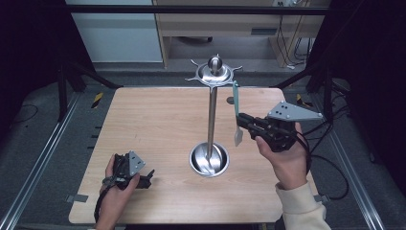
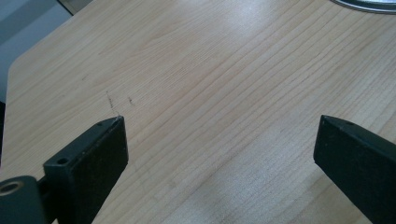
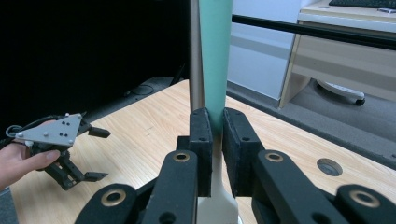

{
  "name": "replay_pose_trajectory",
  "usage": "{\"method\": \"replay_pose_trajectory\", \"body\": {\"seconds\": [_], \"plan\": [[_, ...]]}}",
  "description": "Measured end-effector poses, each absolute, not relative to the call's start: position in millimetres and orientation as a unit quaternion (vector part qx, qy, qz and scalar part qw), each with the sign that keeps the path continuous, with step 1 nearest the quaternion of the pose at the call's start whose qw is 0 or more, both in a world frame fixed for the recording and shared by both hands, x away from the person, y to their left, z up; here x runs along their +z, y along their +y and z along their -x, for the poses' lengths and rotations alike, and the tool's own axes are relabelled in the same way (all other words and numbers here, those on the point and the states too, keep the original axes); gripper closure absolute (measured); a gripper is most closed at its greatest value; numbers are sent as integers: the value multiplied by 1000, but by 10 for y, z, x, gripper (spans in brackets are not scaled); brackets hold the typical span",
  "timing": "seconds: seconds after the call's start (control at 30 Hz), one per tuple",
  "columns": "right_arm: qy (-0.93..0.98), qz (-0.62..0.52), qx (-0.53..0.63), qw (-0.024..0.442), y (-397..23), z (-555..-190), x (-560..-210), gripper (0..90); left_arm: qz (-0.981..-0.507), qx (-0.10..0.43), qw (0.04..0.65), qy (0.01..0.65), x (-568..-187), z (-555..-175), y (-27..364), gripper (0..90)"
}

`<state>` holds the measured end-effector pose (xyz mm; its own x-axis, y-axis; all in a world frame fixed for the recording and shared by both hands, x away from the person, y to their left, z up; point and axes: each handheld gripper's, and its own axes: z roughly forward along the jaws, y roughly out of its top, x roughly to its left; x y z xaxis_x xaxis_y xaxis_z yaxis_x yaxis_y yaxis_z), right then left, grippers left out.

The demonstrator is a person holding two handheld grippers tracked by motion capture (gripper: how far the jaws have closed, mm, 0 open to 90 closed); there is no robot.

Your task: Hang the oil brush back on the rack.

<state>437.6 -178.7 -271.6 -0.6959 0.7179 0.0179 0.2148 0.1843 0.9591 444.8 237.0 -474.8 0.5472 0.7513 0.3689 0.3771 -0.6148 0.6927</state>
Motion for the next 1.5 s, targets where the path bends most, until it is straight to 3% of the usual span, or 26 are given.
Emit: {"method": "replay_pose_trajectory", "body": {"seconds": [0.03, 0.9, 1.07, 1.3, 1.5], "plan": [[735, -316, 556, 225, -1785, -4378, -2718, 900, -834, 334, 279, 338, -4748, -4448, 2371, 26], [740, -336, 525, 252, -1968, -4337, -2656, 876, -835, 334, 279, 337, -4748, -4448, 2366, 27], [736, -344, 523, 260, -2015, -4339, -2645, 780, -835, 334, 278, 336, -4751, -4448, 2363, 27], [726, -360, 516, 277, -2065, -4350, -2661, 526, -835, 334, 279, 336, -4757, -4449, 2353, 27], [715, -368, 516, 293, -2126, -4340, -2667, 393, -835, 335, 279, 336, -4756, -4449, 2356, 27]]}}
